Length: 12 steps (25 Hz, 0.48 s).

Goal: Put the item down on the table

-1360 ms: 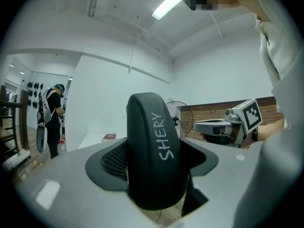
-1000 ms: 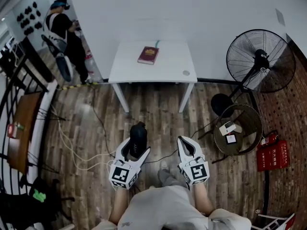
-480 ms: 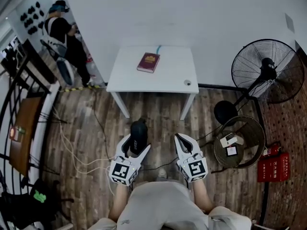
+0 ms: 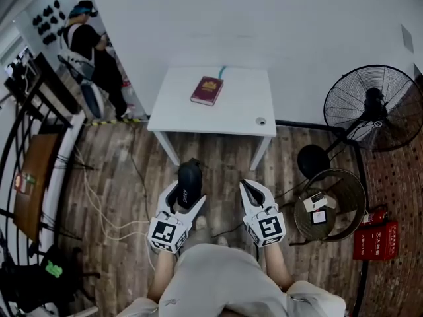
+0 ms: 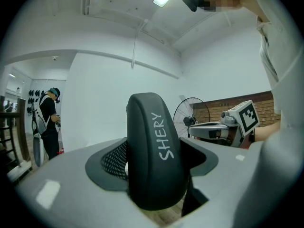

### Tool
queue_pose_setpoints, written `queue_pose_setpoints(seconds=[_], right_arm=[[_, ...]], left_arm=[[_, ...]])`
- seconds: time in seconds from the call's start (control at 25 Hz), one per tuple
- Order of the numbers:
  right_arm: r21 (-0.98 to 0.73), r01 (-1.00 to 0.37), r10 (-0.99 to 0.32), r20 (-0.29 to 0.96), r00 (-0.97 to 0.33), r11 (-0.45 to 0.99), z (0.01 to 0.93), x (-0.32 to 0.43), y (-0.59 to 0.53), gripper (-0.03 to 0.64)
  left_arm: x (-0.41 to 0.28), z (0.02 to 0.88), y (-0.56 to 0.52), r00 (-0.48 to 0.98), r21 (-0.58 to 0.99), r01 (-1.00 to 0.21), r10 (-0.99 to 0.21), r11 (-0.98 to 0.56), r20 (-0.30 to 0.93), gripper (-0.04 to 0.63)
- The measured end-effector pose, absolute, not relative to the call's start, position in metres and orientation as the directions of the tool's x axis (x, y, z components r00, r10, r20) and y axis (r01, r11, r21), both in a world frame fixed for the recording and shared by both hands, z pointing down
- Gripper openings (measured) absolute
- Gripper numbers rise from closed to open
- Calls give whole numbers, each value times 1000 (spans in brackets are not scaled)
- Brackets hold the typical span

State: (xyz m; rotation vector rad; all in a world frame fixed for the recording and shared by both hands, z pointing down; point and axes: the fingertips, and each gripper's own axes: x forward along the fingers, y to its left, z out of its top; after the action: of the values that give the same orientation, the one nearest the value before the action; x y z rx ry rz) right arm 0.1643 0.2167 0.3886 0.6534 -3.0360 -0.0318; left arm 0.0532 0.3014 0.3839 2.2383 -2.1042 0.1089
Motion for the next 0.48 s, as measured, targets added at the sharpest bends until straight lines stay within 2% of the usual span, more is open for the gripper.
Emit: queue_pose_setpoints(seconds=[0.48], right_arm=[[40,-442,-444,49,-895,896,398,119,166,3]], left_arm=[[6,401,237,112,31,-994,-989,-110,98,354]])
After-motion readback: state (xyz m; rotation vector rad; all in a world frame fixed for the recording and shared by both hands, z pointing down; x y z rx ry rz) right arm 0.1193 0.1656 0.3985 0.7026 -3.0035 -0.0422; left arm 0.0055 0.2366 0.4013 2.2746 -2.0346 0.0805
